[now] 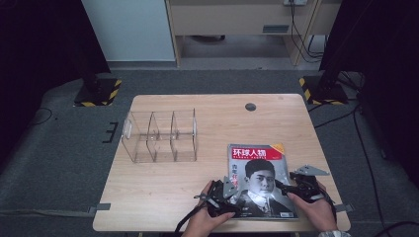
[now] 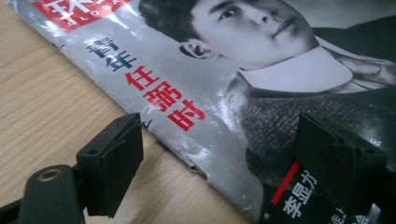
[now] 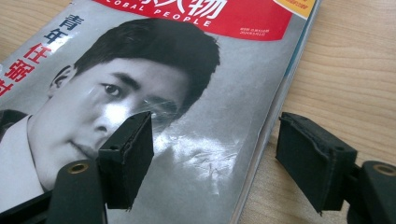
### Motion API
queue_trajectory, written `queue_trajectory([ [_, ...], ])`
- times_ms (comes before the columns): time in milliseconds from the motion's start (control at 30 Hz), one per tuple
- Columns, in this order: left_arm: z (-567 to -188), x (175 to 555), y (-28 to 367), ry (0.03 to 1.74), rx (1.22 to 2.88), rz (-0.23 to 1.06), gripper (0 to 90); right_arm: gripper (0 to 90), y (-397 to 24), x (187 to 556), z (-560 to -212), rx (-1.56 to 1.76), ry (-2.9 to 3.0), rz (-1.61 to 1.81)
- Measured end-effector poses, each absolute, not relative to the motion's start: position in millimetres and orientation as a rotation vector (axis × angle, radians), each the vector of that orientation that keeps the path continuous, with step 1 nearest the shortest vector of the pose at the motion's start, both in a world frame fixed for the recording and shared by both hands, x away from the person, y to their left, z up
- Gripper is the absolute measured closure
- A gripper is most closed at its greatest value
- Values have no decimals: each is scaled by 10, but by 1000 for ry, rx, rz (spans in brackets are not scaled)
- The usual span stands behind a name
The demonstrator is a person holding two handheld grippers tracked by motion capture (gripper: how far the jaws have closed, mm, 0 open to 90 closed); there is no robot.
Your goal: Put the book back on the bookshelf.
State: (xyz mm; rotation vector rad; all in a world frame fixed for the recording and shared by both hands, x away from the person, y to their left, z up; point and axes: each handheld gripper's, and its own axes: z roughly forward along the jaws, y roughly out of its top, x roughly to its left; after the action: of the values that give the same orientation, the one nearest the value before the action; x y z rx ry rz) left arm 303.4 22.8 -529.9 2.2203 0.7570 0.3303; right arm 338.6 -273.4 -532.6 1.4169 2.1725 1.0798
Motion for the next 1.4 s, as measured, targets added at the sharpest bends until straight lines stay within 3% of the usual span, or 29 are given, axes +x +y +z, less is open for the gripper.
queue_trajectory([
  [433, -5345, 3029, 235, 797, 2190, 291, 173, 274, -2718, 3382, -5308, 1423, 2173, 1113],
  [1400, -5345, 3039, 234, 782, 2196, 289, 173, 469, -2731, 3318, -5150, 1346, 2096, 1244],
])
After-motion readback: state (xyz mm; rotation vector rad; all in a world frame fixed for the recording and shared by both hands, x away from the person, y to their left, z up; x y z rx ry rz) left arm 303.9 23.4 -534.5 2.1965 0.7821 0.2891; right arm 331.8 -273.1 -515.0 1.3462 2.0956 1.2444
